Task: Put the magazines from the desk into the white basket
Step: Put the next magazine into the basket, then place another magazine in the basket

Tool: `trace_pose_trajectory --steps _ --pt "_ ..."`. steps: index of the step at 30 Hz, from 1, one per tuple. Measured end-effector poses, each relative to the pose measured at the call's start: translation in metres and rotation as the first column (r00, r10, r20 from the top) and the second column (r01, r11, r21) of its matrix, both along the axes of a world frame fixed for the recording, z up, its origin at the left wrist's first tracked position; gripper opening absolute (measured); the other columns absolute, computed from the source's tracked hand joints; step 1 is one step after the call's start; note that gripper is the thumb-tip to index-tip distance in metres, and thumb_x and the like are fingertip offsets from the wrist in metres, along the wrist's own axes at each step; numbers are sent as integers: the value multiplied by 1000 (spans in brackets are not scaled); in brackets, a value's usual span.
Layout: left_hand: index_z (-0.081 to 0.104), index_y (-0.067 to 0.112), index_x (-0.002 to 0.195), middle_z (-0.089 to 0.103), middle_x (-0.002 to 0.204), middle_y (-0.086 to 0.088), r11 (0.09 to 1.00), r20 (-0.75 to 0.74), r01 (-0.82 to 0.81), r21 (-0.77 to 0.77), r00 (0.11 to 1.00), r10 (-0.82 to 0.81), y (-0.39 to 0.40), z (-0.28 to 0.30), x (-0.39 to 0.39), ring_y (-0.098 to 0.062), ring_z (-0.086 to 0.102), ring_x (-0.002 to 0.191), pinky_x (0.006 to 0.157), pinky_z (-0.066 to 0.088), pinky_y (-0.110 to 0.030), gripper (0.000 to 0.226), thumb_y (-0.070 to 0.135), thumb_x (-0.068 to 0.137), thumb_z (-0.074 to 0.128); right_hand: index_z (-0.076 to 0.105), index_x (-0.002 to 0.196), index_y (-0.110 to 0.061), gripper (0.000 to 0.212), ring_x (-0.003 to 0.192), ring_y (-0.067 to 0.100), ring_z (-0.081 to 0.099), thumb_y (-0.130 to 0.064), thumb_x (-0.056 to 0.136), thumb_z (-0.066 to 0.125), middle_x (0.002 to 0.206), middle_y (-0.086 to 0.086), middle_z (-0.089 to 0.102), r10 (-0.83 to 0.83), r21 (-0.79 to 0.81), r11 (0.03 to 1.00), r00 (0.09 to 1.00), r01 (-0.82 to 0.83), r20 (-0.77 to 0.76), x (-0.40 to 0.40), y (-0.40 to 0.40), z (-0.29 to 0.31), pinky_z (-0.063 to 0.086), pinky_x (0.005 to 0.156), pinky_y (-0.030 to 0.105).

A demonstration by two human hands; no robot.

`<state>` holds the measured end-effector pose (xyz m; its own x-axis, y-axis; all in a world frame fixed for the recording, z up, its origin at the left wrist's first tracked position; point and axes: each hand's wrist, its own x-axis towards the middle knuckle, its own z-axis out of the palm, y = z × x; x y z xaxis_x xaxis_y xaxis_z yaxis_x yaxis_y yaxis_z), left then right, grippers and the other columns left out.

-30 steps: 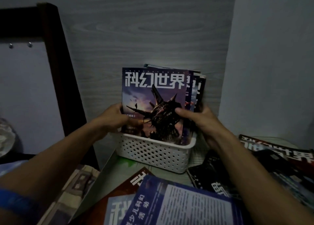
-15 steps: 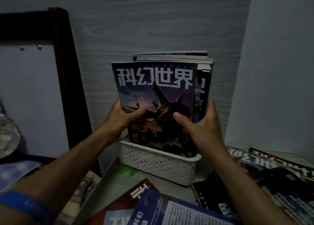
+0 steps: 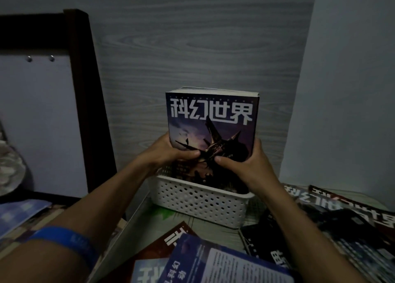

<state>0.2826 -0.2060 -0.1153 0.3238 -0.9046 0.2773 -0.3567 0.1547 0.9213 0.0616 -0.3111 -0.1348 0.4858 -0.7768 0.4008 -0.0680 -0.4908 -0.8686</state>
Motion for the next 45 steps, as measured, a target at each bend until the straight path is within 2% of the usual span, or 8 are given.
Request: trace_pose_trajectory --steps 11,14,18,24,29,33,38,45 --pt "43 25 128 72 101 9 907 401 -422 -8 829 390 -1 -5 -17 -12 68 96 79 56 -38 90 70 57 76 41 132 -21 91 107 16 64 -25 57 91 128 1 63 -18 173 985 1000 14 21 -3 -13 -14 51 95 38" --pt "47 29 118 60 116 3 768 528 -611 -190 596 605 9 -9 -35 -19 58 106 81 54 -44 87 82 51 67 19 145 -25 109 108 33 64 -69 61 73 129 7 63 -253 -141 965 932 223 -259 -11 7 6 52 89 44" --pt "36 15 144 24 157 -13 706 475 -708 -1 621 624 34 -12 -72 -35 26 142 111 34 -51 78 47 81 70 15 149 -18 91 113 41 57 -77 84 34 135 17 56 -437 -448 868 760 215 -482 -41 50 21 46 89 47" --pt "66 27 97 72 101 -2 899 562 -420 -123 717 412 128 -36 -152 -23 66 92 82 54 -35 22 31 79 53 56 124 -21 40 113 26 56 -46 93 52 124 4 61 -105 -423 900 890 -104 -444 -142 171 -33 45 92 37" --pt "71 24 98 72 101 -3 826 663 -436 357 741 105 167 -40 -153 -23 67 93 71 47 -26 15 29 84 66 14 153 -33 93 148 23 12 -84 78 34 164 0 12 -22 -281 842 490 -461 -871 -176 234 -49 11 118 43" --pt "69 23 116 70 119 -7 870 738 -371 326 675 11 191 -50 -160 -27 65 104 87 52 -36 29 32 88 64 16 151 -10 72 112 39 57 -54 97 35 142 26 45 -322 -567 617 482 -546 -815 -181 243 -40 48 85 46" --pt "74 28 84 76 96 9 934 317 -269 236 930 188 213 -43 -165 0 68 81 71 52 -23 18 41 92 63 29 144 -10 56 79 36 66 -20 93 50 110 21 66 -342 -662 455 569 -596 -747 -186 250 -41 43 60 40" --pt "62 40 113 66 118 8 891 -299 -365 -270 911 283 241 4 -176 -9 61 112 91 47 -29 41 63 79 56 68 111 -30 20 82 15 69 -25 96 55 91 -1 73 149 -283 951 987 -127 58 -219 231 12 58 69 33"
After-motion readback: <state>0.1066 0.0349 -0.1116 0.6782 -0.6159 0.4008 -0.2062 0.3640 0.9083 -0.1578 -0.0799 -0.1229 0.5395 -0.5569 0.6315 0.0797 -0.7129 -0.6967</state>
